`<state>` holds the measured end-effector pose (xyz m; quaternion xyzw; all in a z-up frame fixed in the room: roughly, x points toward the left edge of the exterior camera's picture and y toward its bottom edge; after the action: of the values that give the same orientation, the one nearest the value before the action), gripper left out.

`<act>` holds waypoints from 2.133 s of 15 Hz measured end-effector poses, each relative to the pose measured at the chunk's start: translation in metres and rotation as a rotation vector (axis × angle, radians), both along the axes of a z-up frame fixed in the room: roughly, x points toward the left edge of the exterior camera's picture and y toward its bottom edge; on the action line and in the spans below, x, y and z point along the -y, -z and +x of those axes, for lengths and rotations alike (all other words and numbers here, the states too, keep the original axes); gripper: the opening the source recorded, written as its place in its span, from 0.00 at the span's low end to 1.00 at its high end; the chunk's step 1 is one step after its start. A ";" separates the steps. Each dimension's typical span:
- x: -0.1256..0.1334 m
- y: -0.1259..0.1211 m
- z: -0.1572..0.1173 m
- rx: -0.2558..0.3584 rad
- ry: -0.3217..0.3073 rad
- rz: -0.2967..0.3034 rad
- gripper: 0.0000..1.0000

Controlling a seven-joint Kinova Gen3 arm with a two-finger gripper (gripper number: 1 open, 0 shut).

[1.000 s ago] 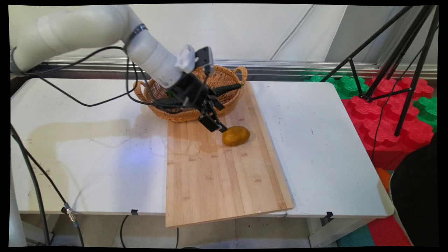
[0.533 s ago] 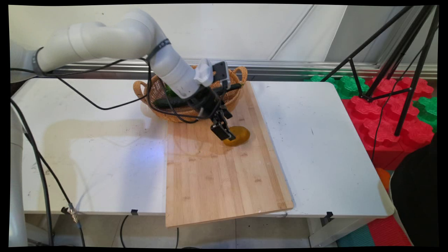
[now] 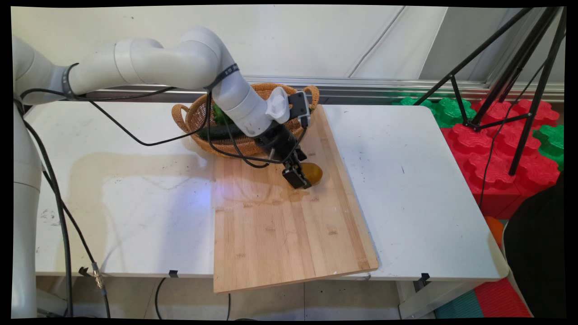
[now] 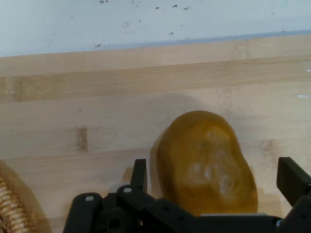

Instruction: Pick up the potato from the cutting board, then place the picked object in the vegetable basket

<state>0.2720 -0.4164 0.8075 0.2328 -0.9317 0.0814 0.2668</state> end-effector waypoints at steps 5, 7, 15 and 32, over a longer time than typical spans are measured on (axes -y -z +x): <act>0.004 0.006 -0.006 0.007 -0.004 0.002 1.00; 0.004 0.008 -0.009 0.007 -0.003 0.001 1.00; 0.004 0.007 -0.014 -0.001 -0.016 -0.006 0.00; -0.034 -0.068 0.041 -0.152 -0.069 -0.082 0.00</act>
<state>0.3126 -0.3827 0.8758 0.2594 -0.8960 0.1106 0.3431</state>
